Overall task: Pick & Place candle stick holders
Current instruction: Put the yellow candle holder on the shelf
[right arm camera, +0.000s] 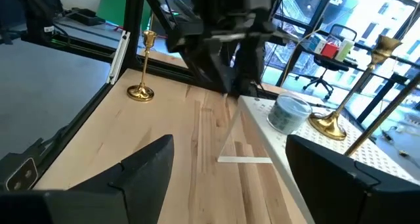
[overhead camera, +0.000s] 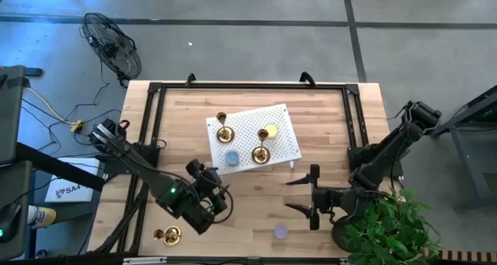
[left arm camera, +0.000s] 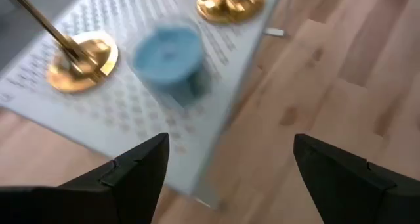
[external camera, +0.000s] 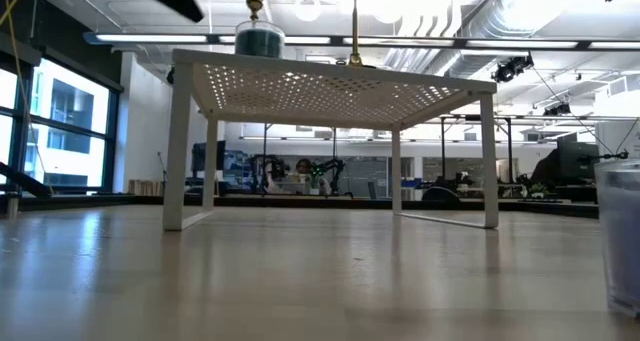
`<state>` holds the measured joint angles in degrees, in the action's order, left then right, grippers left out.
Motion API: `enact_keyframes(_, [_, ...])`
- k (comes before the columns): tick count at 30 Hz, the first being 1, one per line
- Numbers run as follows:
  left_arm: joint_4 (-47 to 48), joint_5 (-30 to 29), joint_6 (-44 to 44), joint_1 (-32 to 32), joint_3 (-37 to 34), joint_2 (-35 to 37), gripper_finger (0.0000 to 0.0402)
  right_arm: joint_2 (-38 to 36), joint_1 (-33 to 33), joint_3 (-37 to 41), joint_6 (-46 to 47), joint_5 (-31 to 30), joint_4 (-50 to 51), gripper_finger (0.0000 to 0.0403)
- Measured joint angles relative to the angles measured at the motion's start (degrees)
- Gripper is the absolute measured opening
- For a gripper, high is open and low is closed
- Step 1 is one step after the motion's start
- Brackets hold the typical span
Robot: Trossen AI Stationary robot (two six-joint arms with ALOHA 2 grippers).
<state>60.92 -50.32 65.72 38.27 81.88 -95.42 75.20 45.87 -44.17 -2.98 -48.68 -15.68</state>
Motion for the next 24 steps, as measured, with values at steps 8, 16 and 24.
enact_keyframes(8, [3.9,0.0,-2.3,0.1,4.5,0.0,0.0319,0.0,-0.5,0.0,1.5,2.4,0.0,0.0289])
enact_keyframes(16, [10.3,10.2,-0.7,0.0,10.7,0.0,0.0319,0.0,-0.5,0.0,1.1,2.4,0.5,0.0289])
enact_keyframes(24, [14.0,25.5,1.4,0.0,17.1,0.1,0.0319,0.0,-0.5,0.0,1.0,2.4,1.5,0.0289])
